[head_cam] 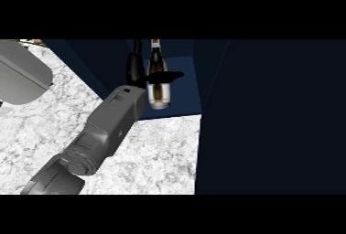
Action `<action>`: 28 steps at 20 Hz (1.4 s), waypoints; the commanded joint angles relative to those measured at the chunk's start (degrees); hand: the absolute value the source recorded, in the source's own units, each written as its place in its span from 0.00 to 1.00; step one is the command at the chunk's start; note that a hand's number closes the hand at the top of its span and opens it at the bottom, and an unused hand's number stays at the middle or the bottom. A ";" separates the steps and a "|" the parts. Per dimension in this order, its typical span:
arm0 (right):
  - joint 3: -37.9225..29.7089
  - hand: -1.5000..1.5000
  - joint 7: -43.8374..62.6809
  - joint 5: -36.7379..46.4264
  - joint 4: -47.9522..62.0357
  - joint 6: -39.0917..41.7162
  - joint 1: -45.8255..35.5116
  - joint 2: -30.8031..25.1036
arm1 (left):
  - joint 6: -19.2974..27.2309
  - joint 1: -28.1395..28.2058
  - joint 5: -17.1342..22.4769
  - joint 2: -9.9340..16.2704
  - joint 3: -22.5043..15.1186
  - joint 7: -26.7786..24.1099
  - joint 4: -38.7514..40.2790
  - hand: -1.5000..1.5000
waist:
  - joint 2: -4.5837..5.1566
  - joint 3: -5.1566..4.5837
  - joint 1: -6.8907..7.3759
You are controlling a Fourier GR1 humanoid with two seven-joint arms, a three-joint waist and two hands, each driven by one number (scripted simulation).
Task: Pick up the wine, place it into the cabinet and close the cabinet
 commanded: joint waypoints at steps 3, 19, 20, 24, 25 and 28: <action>1.51 0.00 1.12 0.60 -0.98 -1.23 -1.33 0.65 | -2.96 3.70 1.79 -1.07 1.40 -5.02 -3.28 0.00 | -0.29 -0.04 -0.11; -0.63 0.00 2.38 1.31 -3.16 -2.72 0.86 0.59 | 7.69 19.97 15.86 -1.10 -22.59 -0.96 -36.28 0.00 | -2.50 0.11 3.65; -1.61 0.00 4.53 -0.60 -4.13 -3.47 0.67 -0.49 | 10.63 21.07 16.34 -1.10 -24.32 0.03 -39.80 0.00 | -2.63 0.11 4.07; -3.57 0.00 3.79 -0.90 -6.13 -2.99 4.39 -0.17 | 8.34 29.38 14.80 -1.10 -24.98 -2.97 -45.76 0.00 | -2.47 0.12 5.30; -1.75 0.00 3.56 1.92 -4.16 -4.45 0.60 0.45 | 12.17 30.48 15.62 -1.10 -29.78 -0.32 -51.59 0.00 | -2.50 0.11 5.50; -3.47 0.00 1.23 1.07 -3.47 -1.81 3.55 0.44 | 9.45 35.96 11.84 -0.60 -29.70 1.06 -57.14 0.00 | -2.49 0.12 5.94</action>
